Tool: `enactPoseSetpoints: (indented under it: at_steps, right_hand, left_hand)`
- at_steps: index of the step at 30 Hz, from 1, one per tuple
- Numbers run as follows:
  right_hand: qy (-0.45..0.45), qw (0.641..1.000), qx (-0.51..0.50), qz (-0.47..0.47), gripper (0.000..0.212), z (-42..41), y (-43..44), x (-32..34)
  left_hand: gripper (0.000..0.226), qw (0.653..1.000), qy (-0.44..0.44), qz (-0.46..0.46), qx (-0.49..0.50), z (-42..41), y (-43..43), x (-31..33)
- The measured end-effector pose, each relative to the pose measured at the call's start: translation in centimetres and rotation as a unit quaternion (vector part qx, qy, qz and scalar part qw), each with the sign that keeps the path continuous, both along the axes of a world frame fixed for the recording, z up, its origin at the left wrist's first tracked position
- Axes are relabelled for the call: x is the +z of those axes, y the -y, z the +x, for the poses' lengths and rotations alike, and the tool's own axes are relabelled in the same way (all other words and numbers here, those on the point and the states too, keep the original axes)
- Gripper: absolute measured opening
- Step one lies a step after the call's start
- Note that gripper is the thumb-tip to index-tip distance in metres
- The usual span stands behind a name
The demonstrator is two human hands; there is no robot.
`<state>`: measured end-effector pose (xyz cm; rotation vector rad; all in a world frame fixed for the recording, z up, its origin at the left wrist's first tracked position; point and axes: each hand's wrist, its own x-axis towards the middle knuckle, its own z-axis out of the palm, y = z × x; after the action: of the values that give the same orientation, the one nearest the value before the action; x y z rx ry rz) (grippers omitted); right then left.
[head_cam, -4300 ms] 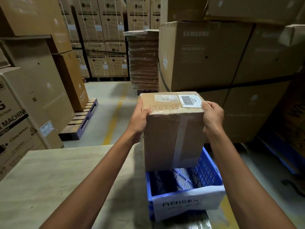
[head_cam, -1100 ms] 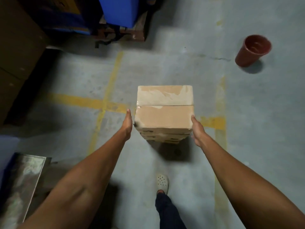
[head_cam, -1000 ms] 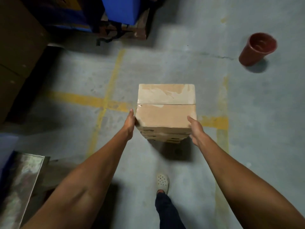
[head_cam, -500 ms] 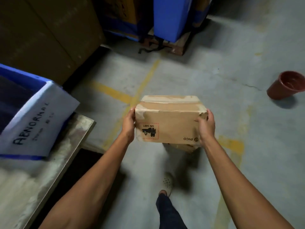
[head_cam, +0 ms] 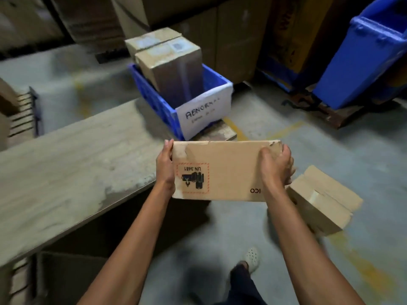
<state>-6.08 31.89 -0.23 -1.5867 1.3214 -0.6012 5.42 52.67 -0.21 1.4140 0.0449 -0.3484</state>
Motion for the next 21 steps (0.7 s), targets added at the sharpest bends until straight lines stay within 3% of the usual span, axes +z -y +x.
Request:
enactPoseSetpoints:
  at_steps: [8,17,21]
  right_hand:
    - [0.032,0.976,0.216,-0.017,0.072,6.2,-13.6,2.2]
    - [0.106,0.937,0.333,-0.004,0.059,17.5,-20.9,1.5]
    - [0.119,0.921,0.369,0.037,0.052,23.1,-22.5,-0.5]
  left_hand:
    - [0.029,0.987,0.059,0.022,0.147,0.5,-16.3,4.0]
    - [0.049,0.954,0.077,0.022,0.289,6.0,-25.9,3.4]
    - [0.028,0.933,0.067,0.046,0.350,9.9,-28.1,1.5]
